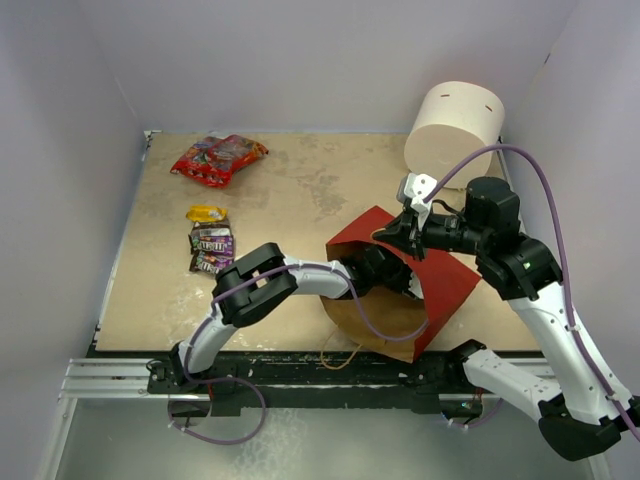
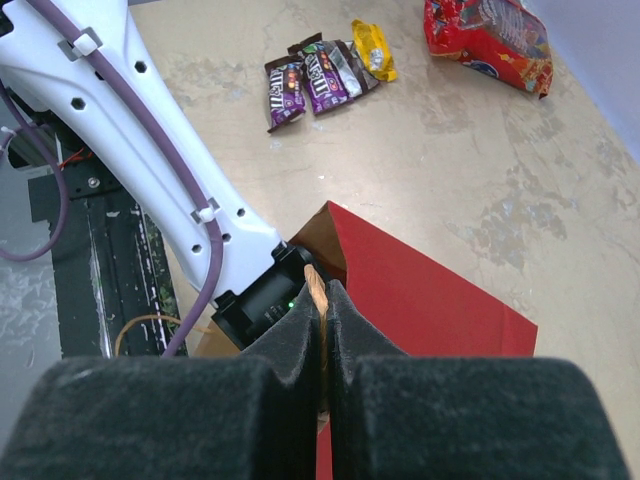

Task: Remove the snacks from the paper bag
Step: Take out the snack from the paper bag.

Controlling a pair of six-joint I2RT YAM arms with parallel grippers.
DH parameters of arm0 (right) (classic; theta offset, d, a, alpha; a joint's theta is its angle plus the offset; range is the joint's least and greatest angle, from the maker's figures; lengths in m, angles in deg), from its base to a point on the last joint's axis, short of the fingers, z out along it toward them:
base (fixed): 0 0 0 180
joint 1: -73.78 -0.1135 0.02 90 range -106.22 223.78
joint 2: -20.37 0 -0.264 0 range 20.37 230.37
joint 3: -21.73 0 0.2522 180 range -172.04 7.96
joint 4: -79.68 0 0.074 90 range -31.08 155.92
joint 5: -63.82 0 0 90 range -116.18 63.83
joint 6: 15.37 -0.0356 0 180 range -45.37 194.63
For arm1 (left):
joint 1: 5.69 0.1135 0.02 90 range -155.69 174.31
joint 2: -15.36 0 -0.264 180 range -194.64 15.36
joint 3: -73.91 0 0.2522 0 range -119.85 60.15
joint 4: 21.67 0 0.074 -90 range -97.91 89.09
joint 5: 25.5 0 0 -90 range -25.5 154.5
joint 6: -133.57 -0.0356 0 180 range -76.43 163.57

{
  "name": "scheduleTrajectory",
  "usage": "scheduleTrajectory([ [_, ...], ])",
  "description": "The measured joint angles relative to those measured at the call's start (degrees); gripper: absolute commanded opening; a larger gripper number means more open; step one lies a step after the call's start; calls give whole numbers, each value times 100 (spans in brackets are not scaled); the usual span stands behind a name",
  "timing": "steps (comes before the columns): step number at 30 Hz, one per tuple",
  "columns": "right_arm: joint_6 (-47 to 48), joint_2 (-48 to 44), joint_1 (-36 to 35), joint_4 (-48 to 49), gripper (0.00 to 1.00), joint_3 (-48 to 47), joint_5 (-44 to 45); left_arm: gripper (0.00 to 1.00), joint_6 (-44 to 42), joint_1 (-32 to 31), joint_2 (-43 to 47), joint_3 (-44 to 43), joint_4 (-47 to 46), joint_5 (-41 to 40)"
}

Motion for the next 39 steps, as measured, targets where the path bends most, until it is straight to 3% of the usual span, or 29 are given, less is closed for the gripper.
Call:
scheduleTrajectory([
  [7, -20, -13, 0, 0, 0, 0, 0, 66, -42, -15, -155, -308, 299, -219],
  [28, -74, -225, 0, 22, 0, 31, 415, 5, 107, -50, -297, -466, 704, -391],
  [31, -133, -280, 0, 68, 0, 48, 588, 0, 138, -61, -251, -417, 750, -385],
  [39, -199, -328, 0, 238, 0, 101, 938, 0, 280, -79, 50, -236, 1001, -354],
])
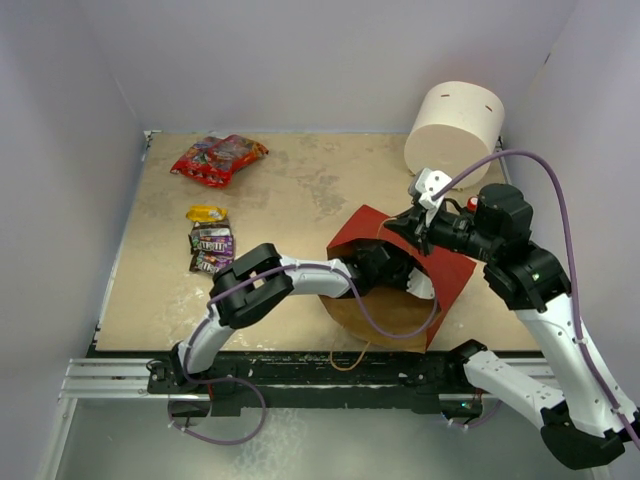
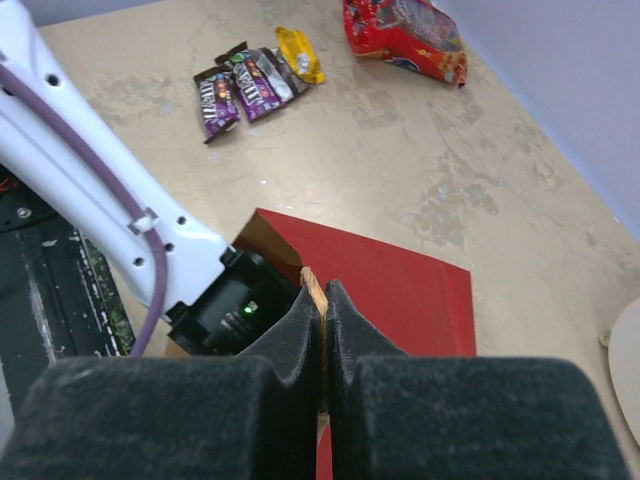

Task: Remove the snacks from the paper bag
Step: Take out the snack from the paper bag.

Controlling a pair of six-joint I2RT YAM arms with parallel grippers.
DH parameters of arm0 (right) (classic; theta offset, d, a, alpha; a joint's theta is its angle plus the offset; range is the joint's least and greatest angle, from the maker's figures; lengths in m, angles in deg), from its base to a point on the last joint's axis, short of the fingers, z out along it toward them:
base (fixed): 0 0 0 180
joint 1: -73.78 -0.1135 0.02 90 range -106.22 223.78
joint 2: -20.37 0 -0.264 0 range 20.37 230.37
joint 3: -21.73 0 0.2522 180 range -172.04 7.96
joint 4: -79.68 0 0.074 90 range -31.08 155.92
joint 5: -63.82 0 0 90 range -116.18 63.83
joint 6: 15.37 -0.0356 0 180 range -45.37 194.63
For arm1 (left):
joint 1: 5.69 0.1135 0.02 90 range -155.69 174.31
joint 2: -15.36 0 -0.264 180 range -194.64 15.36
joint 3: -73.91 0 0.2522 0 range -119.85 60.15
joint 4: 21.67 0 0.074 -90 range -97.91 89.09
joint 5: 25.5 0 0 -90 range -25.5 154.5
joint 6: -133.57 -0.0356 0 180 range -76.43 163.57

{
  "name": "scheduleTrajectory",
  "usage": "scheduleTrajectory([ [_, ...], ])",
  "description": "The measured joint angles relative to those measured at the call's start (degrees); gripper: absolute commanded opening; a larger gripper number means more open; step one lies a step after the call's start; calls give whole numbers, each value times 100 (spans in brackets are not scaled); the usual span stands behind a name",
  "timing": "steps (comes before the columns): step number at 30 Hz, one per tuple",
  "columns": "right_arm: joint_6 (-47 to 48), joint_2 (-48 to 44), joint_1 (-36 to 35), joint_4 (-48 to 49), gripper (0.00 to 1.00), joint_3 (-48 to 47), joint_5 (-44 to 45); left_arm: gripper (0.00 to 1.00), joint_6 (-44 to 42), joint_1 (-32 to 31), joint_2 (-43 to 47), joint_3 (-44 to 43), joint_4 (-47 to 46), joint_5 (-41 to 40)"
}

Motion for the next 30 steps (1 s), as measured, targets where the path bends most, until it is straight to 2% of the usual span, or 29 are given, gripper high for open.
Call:
scheduleTrajectory([
  [5, 2, 24, 0, 22, 0, 0, 306, 0, 146, -28, 382, 216, 101, 101],
  [17, 48, 26, 0, 61, 0, 0, 911, 0, 798, -142, 1987, 938, 334, 590],
  [30, 160, -33, 0, 361, 0, 111, 1353, 0, 2623, -170, 4207, 1604, 997, 1515],
])
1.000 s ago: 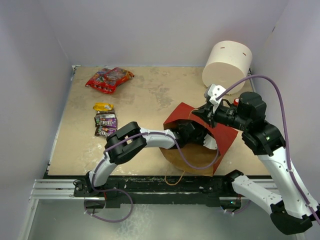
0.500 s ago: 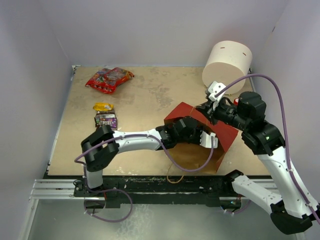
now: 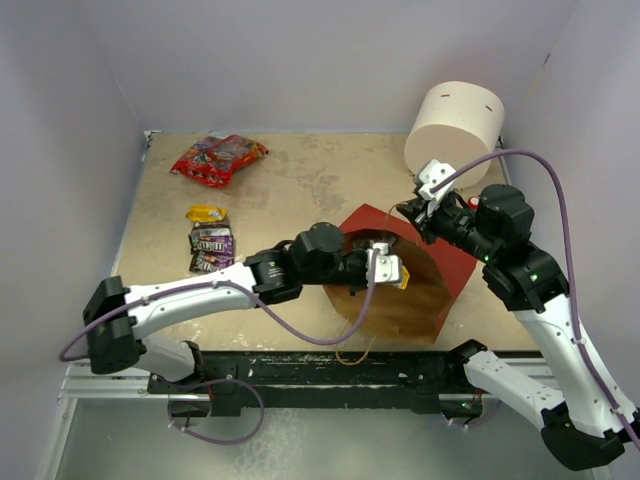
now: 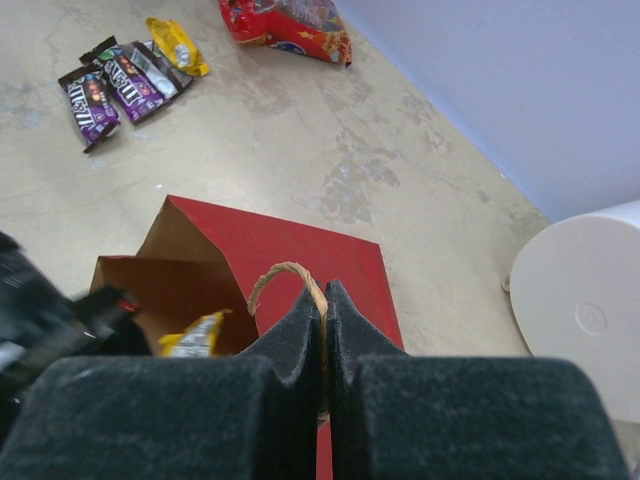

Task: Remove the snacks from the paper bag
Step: Take out the snack from the paper bag, then place the snack at the center of the board.

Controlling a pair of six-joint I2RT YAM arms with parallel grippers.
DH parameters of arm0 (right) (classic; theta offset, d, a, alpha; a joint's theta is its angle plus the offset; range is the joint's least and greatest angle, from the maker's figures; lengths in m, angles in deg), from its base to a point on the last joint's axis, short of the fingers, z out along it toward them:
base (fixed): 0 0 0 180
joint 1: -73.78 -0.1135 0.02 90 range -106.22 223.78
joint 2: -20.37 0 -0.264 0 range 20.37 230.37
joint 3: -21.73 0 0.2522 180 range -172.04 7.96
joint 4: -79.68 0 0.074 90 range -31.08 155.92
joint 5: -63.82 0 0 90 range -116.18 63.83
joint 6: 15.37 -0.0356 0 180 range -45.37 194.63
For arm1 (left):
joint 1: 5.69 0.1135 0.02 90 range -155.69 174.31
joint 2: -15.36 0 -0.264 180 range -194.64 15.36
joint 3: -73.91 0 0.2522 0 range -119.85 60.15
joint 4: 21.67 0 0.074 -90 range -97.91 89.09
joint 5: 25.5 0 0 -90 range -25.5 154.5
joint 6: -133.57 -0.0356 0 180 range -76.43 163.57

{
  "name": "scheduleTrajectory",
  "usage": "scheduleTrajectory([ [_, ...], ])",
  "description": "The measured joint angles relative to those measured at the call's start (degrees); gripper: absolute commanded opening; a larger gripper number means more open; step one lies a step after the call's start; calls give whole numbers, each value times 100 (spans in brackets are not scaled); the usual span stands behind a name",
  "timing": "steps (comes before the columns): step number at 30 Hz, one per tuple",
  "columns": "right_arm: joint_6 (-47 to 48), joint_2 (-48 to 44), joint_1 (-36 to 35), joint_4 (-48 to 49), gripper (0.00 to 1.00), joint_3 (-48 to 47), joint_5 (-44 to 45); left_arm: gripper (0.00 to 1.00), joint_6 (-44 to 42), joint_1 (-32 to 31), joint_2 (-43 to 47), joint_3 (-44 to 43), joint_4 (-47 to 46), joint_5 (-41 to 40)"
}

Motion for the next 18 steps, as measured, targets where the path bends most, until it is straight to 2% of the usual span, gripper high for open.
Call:
scheduleTrajectory([
  [5, 20, -2, 0, 120, 0, 59, 61, 0, 723, 0, 839, 33, 455, 52],
  [10, 20, -15, 0, 205, 0, 173, 94, 0, 1600, 0, 1685, 33, 907, -597],
  [14, 17, -70, 0, 223, 0, 275, 96, 0, 2264, 7, 2221, -13, 1141, -1805],
  [18, 17, -114, 0, 227, 0, 280, 96, 0, 3296, 337, 2243, -487, 1917, -3766],
])
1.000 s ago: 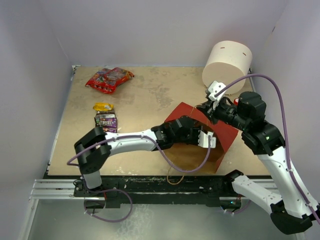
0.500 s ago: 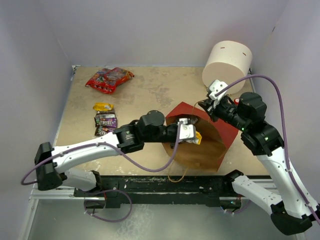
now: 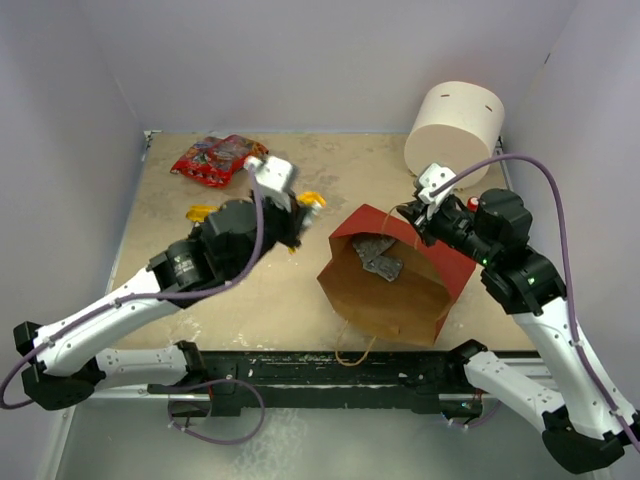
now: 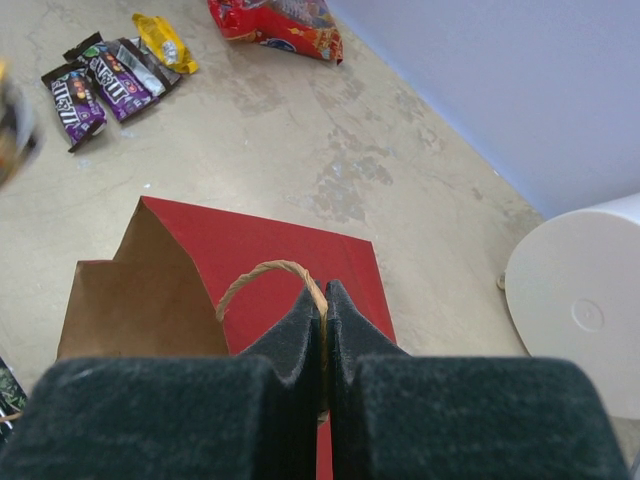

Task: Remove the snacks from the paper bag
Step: Place the snack at the center of the board.

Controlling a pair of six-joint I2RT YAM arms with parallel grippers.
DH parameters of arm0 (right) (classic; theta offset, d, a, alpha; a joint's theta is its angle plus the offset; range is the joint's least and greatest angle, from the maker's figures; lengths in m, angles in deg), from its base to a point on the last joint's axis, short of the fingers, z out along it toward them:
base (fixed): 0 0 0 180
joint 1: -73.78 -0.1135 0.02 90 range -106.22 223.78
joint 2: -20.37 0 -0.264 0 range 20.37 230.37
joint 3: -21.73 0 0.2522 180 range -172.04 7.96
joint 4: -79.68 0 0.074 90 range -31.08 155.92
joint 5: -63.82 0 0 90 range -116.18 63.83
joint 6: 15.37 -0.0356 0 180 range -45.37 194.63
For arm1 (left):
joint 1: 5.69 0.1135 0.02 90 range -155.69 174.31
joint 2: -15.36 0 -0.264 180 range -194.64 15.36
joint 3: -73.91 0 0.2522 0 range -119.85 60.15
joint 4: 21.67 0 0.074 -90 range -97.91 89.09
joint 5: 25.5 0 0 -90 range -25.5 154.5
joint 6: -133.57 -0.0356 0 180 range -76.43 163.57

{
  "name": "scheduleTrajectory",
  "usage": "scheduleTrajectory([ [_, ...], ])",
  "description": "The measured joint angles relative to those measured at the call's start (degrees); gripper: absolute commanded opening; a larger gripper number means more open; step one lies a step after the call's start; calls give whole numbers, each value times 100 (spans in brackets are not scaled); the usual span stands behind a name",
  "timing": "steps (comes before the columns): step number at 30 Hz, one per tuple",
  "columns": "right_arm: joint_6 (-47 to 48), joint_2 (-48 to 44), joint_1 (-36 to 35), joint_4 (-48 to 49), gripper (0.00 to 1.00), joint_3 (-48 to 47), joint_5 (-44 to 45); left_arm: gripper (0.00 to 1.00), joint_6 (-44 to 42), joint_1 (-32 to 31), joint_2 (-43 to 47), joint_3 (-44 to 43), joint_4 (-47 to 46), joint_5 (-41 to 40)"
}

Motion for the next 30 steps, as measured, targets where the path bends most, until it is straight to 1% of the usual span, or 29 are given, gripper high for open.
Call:
scheduleTrajectory([
  [2, -2, -31, 0, 7, 0, 0, 0, 0, 723, 516, -109, -304, 570, -765],
  [3, 0, -46, 0, 9, 0, 0, 0, 0, 1034, 809, -177, -422, 826, -1014],
  [5, -2, -72, 0, 7, 0, 0, 0, 0, 1685, 1464, -361, -654, 1370, -1305],
  [7, -7, -103, 0, 9, 0, 0, 0, 0, 2409, 2149, -658, -898, 1996, -1392],
  [10, -22, -125, 0, 9, 0, 0, 0, 0, 3563, 3217, -1255, -1220, 2962, -1294],
  [12, -48, -138, 0, 11, 0, 2, -2, 0, 4336, 4033, -1644, -1246, 3480, -1021],
  [14, -79, -151, 0, 22, 0, 9, -9, 0, 5064, 4719, -1947, -1152, 3864, -715],
  [16, -111, -149, 0, 46, 0, 20, -33, 0, 5737, 5156, -2140, -1019, 4155, -466],
  [18, -136, -142, 0, 57, 0, 28, -55, 0, 6432, 5375, -2345, -990, 4465, -240],
  [20, -155, -140, 0, 68, 0, 39, -109, 0, 7023, 5445, -2601, -1029, 4693, -111],
  [26, -197, -142, 0, 72, 0, 107, -160, 0, 8404, 5580, -3499, -1386, 5152, 90],
  [30, -219, -175, 0, 72, 0, 127, -160, 0, 9173, 5639, -3630, -1375, 5180, 81],
])
